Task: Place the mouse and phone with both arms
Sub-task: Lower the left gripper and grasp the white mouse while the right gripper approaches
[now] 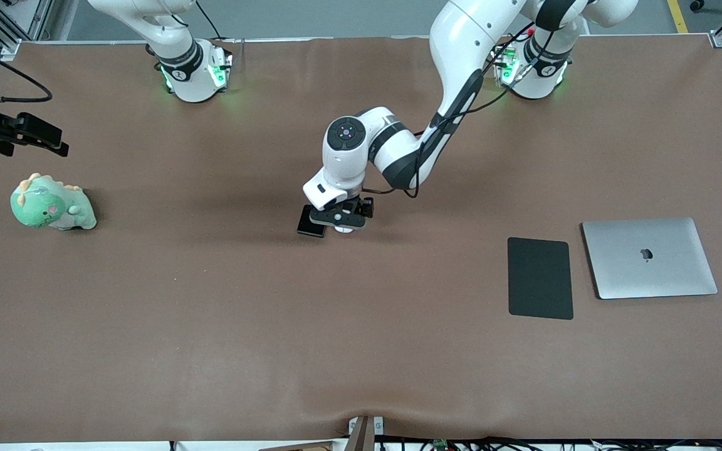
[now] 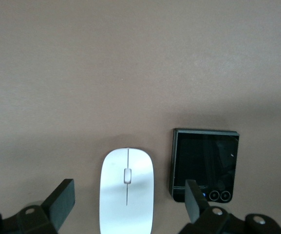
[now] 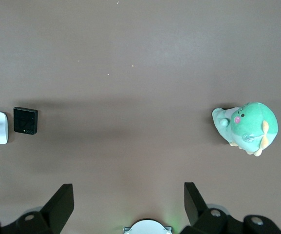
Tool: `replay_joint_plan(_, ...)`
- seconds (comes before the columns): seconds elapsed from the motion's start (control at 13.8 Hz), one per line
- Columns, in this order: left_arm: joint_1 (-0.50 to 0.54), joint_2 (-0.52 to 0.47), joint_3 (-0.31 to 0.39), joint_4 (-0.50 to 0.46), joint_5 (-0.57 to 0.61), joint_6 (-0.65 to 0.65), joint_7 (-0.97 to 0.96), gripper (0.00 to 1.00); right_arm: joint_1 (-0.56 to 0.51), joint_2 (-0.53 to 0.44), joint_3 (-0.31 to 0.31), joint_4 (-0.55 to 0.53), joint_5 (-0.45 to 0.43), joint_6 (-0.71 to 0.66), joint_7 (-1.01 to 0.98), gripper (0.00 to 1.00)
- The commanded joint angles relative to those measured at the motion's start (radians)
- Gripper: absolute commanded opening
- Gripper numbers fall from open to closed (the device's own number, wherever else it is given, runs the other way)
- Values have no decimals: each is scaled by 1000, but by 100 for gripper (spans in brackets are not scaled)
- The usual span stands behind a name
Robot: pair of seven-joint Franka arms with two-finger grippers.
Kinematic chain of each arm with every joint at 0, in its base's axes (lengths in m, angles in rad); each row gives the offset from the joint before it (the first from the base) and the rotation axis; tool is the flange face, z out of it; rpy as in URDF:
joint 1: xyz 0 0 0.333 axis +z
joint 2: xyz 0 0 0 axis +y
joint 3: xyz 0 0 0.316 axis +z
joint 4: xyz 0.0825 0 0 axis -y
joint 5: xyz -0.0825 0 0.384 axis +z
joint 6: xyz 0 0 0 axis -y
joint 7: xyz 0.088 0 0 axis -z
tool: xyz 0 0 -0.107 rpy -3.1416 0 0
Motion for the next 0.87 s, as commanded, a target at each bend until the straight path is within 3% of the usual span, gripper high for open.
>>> replay_joint_plan(0.0, -10, 30, 9, 28, 49, 12, -12, 100, 17, 4, -3, 19, 11, -5, 8, 100)
replay_joint_plan(0.8, -24, 83, 8, 17, 48, 4, -26, 100, 14, 30, -3, 20, 18, 2, 5, 100)
